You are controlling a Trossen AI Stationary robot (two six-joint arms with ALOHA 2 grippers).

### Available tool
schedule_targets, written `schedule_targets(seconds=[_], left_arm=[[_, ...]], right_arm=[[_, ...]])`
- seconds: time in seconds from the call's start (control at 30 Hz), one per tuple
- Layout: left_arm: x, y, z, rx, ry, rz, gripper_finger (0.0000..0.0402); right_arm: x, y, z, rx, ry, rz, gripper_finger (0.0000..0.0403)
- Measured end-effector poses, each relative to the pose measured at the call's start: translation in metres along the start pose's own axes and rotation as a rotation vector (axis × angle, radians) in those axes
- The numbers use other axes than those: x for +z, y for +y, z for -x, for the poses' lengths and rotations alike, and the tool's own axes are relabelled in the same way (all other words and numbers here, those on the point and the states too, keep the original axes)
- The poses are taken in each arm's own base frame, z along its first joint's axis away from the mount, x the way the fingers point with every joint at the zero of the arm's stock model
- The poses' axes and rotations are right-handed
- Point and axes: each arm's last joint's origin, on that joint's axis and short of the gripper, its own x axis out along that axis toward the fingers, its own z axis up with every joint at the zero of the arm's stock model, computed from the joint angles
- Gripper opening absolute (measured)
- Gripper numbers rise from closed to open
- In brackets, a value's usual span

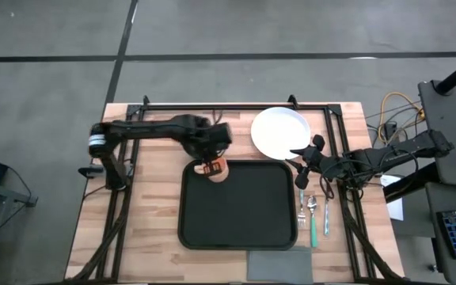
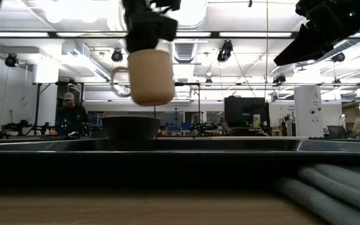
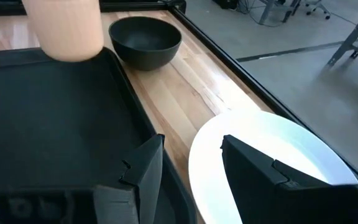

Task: Set up tray
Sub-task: Put the yellow cup on the black tray

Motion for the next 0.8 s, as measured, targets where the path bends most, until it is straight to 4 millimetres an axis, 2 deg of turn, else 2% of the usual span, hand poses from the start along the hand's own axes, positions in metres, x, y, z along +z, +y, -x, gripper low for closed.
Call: schedule_targets(seconds=[0.27, 0.37, 0.57, 0.8], left_arm=[[-0.074, 0.007, -0.014, -0.029, -0.081, 0.133, 0.0], [-0.09, 0.01, -0.022, -0.028, -0.081, 0.168, 0.0], [-0.095, 0.01, -0.033, -0.027, -0.07, 0.181, 0.0], [-0.082, 0.014, -0.046, 0.033, -0.031, 0.159, 0.0]], right_arm=[[0.003, 0.001, 0.0, 0.006, -0.021, -0.017, 0.0155], [0.006, 0.001, 0.001, 0.01, -0.034, -0.027, 0.0155], [0.008, 0.001, 0.001, 0.011, -0.052, -0.043, 0.0155], [0.009, 0.001, 0.001, 0.013, -0.055, -0.051, 0.0155]])
